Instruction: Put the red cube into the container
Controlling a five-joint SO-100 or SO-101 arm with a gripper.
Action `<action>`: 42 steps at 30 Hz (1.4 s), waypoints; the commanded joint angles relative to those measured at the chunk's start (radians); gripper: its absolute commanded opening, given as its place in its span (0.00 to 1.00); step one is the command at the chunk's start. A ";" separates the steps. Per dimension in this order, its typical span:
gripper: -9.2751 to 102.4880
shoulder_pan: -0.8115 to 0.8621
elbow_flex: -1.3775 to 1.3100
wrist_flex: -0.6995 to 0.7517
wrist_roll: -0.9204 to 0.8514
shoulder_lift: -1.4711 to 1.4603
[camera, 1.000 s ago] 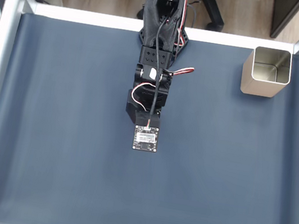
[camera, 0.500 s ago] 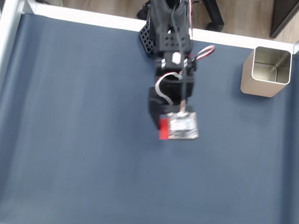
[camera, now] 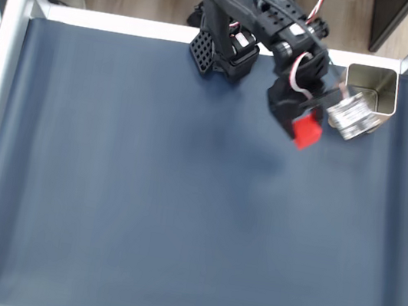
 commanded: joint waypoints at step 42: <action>0.08 -0.588 -0.431 -0.031 0.150 -0.515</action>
